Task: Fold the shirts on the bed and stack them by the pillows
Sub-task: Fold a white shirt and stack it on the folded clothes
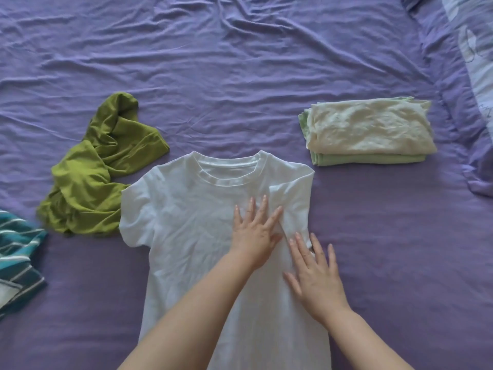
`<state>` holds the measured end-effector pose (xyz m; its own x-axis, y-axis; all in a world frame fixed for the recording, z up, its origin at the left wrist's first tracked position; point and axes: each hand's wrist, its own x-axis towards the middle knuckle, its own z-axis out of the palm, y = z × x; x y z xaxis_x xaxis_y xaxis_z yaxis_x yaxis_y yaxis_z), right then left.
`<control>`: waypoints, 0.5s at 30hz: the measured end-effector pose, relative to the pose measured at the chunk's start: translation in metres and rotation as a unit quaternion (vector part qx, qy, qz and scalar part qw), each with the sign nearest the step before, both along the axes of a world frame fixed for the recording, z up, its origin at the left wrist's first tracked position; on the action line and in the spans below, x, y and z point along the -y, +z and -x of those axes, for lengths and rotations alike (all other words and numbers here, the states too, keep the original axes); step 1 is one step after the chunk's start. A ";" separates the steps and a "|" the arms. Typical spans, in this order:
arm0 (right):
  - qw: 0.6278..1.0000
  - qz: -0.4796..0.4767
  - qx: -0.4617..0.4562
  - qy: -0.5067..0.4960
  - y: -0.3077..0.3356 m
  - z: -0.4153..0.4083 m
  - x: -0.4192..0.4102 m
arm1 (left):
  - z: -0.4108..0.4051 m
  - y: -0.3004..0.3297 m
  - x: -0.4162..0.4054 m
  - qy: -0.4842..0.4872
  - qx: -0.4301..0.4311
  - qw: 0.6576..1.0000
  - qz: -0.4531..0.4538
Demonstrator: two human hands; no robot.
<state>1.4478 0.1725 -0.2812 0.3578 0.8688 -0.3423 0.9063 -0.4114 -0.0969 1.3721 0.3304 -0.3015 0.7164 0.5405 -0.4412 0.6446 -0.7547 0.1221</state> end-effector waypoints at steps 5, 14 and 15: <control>0.999 -0.041 -0.003 0.020 0.018 0.017 -0.017 | 0.052 0.024 -0.008 0.099 -0.002 0.995 0.015; 0.992 -0.015 -0.040 0.119 0.048 0.067 -0.122 | 0.166 0.062 -0.095 0.237 -0.005 0.968 -0.086; 0.989 -0.001 -0.047 0.137 0.050 0.074 -0.137 | 0.173 0.064 -0.108 0.251 0.004 0.963 -0.096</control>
<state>1.3740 0.3091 -0.2317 0.0753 0.9296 -0.3608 0.9706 -0.1512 -0.1871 1.1988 0.4384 -0.2372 0.3463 0.8908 -0.2942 0.9339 -0.3571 0.0179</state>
